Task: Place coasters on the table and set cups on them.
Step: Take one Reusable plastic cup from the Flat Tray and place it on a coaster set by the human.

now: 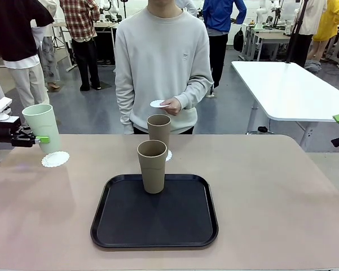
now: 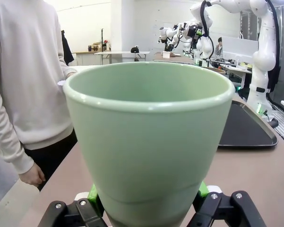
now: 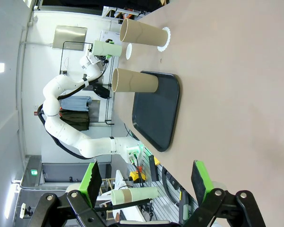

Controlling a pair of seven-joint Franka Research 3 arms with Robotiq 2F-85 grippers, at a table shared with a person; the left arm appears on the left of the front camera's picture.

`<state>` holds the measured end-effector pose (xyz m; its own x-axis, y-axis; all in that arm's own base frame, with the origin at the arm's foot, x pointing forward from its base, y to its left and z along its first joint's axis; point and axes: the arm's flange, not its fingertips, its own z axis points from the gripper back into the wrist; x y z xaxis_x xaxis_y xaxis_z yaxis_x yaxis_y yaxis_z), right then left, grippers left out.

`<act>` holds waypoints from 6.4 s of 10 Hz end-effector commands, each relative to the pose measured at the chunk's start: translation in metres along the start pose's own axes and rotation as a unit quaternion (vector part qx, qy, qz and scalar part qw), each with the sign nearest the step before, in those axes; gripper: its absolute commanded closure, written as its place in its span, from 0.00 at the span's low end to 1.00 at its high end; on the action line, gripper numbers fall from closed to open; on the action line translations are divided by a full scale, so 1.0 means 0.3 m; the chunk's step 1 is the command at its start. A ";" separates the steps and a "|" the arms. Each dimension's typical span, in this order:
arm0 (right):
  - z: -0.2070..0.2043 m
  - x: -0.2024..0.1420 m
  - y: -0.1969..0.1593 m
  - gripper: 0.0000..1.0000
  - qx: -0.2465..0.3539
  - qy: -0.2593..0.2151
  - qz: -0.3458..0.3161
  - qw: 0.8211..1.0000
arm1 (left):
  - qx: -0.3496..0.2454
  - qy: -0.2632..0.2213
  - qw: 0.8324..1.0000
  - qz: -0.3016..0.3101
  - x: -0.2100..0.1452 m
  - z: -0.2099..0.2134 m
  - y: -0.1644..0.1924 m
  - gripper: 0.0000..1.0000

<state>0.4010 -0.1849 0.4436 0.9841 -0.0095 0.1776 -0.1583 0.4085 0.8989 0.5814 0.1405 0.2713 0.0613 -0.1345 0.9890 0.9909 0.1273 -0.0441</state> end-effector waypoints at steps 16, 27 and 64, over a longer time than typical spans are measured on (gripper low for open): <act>-0.004 0.004 0.000 0.00 0.001 -0.004 0.005 1.000 | -0.001 0.009 1.000 -0.025 -0.166 -0.006 0.037 0.16; -0.004 0.004 0.000 0.00 0.001 -0.004 0.005 1.000 | -0.015 0.006 1.000 -0.013 -0.183 0.001 0.043 0.00; -0.004 0.004 0.000 0.00 0.001 -0.004 0.005 1.000 | 0.208 0.550 0.767 0.257 0.917 -0.087 -0.397 0.00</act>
<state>0.4014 -0.1842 0.4437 0.9841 -0.0077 0.1776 -0.1590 0.4086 0.8987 0.4918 0.0672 0.5532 0.6968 -0.7044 0.1353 0.7172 0.6808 -0.1488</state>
